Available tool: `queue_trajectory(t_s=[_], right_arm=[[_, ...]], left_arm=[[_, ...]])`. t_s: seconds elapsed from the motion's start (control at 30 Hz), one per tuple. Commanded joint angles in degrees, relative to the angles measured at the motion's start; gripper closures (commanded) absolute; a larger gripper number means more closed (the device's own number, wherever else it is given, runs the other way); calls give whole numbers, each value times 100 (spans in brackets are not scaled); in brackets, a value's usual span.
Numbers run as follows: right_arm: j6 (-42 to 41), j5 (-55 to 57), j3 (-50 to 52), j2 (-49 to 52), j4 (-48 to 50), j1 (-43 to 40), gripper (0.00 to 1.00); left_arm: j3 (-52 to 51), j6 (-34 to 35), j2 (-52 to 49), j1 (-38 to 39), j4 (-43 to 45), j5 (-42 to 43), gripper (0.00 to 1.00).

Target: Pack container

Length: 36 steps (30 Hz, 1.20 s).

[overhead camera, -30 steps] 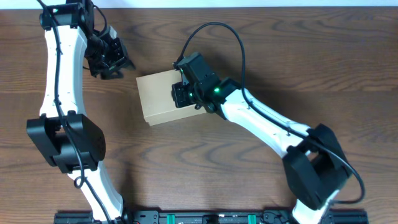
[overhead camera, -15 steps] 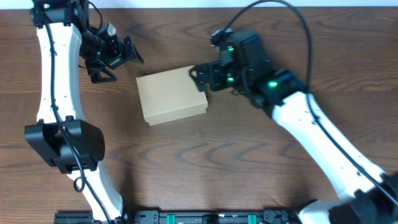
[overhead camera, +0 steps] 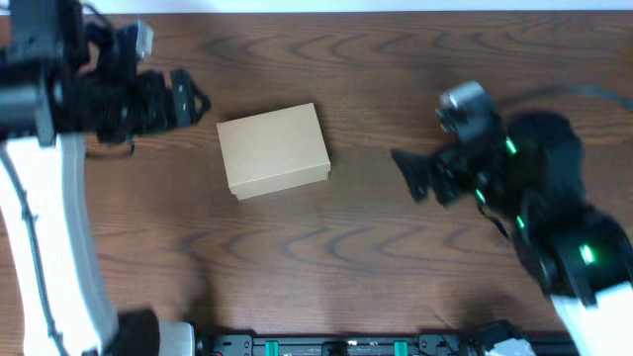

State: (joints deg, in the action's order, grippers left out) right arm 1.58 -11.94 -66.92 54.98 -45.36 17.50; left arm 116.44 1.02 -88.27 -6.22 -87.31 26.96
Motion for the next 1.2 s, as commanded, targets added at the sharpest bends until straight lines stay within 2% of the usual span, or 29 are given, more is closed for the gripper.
queue_trajectory(t_s=[0.0, 0.17, 0.3, 0.43, 0.63, 0.77, 0.9, 1.03, 1.17], right_arm=[[234, -13, 723, -850, -11, -221, 1], [125, 2, 1508, -2347, -166, -306, 1], [125, 11, 1659, -2924, -284, -306, 1], [127, 11, 1659, -3073, -527, -306, 1], [127, 11, 1661, -3071, -1064, -306, 1], [125, 11, 1661, -3071, -1458, -306, 1], [127, 11, 1661, -3071, -1799, -306, 1], [125, 11, 1661, -3071, -2041, -306, 1], [127, 11, 1661, -3071, -2173, -306, 1]], left_arm=[[-1110, -101, 649, -9, 271, -103, 5], [-3427, 155, 2549, -13, 1353, -101, 5], [-4835, 457, 4127, -15, 2046, -105, 5], [-5727, 909, 5497, -15, 2337, -317, 5], [-6588, 1394, 7316, -13, 2275, -396, 5], [-6784, 1742, 8120, -13, 2280, -415, 5], [-6780, 1659, 8472, -13, 2260, -758, 5], [-6817, 1497, 8491, -13, 2293, -1261, 5], [-7049, 994, 8491, -13, 2376, -2015, 5]])
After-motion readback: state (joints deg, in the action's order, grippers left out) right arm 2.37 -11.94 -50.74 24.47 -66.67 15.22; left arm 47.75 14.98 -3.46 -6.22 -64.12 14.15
